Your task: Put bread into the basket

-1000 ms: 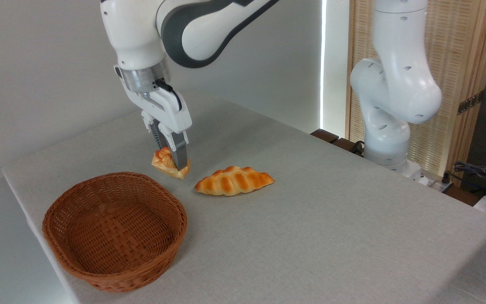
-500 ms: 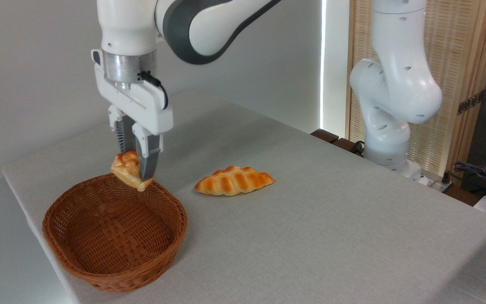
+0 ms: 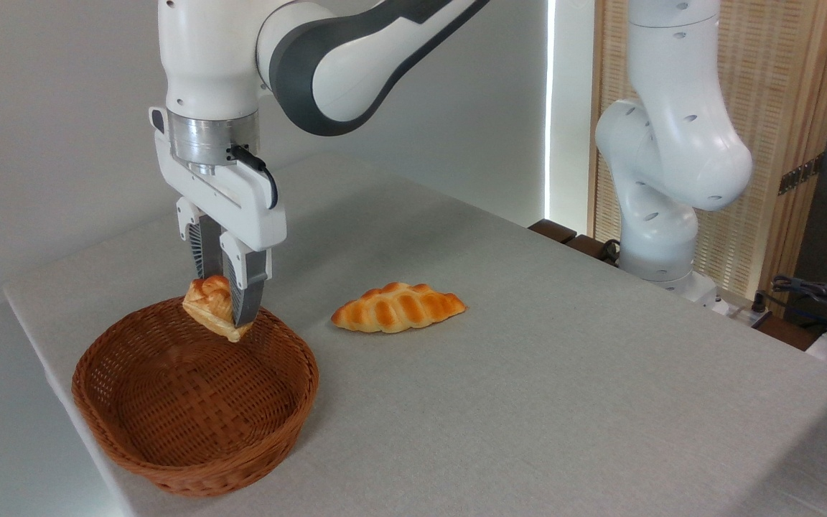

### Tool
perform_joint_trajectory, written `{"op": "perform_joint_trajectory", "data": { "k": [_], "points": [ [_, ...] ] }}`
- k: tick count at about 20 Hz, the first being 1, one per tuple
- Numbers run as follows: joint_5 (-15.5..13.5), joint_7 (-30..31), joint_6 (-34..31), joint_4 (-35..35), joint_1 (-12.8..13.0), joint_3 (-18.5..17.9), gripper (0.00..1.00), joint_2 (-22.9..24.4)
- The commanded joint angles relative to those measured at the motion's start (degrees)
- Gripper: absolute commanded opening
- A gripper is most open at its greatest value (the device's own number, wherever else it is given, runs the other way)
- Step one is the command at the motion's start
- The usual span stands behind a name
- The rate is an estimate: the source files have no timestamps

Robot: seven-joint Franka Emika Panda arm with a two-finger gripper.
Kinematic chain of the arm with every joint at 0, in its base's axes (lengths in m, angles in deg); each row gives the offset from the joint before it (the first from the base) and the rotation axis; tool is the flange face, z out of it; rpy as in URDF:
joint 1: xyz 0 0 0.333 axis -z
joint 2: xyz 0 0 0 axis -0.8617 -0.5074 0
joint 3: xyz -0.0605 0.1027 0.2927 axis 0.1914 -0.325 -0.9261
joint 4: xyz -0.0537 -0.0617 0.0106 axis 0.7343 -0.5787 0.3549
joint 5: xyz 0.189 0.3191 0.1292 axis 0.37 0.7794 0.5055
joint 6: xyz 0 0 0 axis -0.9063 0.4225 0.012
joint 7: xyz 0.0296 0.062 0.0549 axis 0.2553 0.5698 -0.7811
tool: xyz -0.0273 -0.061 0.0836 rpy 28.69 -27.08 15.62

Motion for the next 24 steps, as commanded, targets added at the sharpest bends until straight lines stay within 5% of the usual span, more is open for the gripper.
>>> {"op": "perform_joint_trajectory", "data": {
  "k": [1,8,16,20,24],
  "points": [
    [-0.54,-0.69,0.22,-0.84,0.46,-0.32,1.0,-0.6],
    [-0.46,-0.51,-0.48,-0.84,0.45,-0.76,1.0,0.1],
    [2.97,-1.21,-14.27,-1.01,0.37,-1.03,1.0,3.36],
    [3.06,-1.3,-15.07,-1.01,0.45,-1.03,1.0,4.15],
    [2.97,-7.34,-14.99,-1.01,0.37,-2.86,1.0,5.64]
  ]
}}
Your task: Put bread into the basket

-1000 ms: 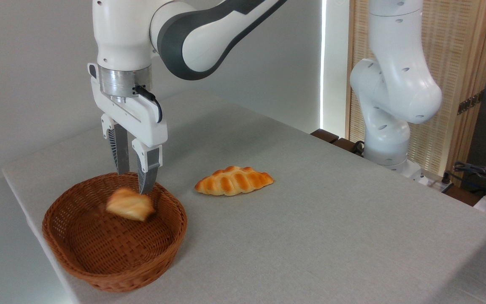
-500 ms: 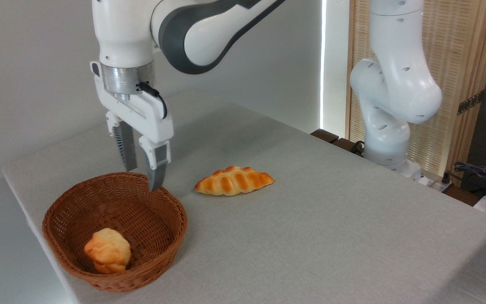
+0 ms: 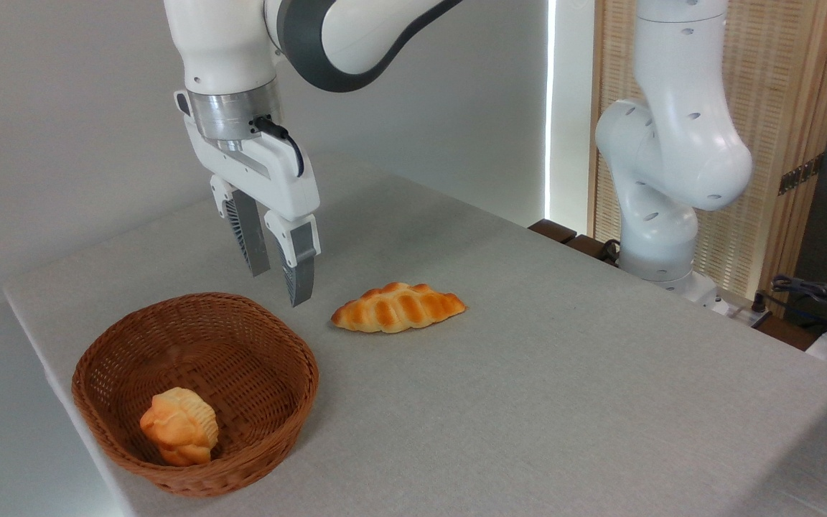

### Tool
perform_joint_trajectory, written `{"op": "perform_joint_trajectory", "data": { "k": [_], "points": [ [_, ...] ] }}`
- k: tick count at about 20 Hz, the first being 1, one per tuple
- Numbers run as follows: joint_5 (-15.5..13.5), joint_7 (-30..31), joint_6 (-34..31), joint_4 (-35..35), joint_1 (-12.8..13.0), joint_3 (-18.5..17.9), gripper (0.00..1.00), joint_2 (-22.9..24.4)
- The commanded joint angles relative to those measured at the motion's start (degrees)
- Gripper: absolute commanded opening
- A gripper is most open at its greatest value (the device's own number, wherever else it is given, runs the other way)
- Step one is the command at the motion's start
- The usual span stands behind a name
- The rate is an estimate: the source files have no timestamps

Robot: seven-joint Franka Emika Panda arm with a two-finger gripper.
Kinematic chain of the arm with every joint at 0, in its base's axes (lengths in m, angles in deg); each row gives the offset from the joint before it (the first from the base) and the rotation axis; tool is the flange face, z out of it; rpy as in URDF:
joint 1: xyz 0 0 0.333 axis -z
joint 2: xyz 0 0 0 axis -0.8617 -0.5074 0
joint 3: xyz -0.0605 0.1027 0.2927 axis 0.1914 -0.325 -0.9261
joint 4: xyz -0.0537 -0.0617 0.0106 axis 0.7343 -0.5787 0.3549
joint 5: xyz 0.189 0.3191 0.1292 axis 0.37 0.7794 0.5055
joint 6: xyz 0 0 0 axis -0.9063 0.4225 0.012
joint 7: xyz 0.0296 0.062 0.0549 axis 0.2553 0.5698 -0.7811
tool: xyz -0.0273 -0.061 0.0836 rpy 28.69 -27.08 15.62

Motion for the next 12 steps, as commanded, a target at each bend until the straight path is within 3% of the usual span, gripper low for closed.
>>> {"op": "perform_joint_trajectory", "data": {
  "k": [1,8,12],
  "points": [
    [0.63,-7.81,-1.31,-0.33,0.37,-3.3,1.0,2.6],
    [-0.07,-9.24,-1.31,-1.12,0.29,-8.4,1.0,5.59],
    [-0.51,-9.33,-1.31,-1.03,0.29,-9.03,1.0,5.15]
  ]
}}
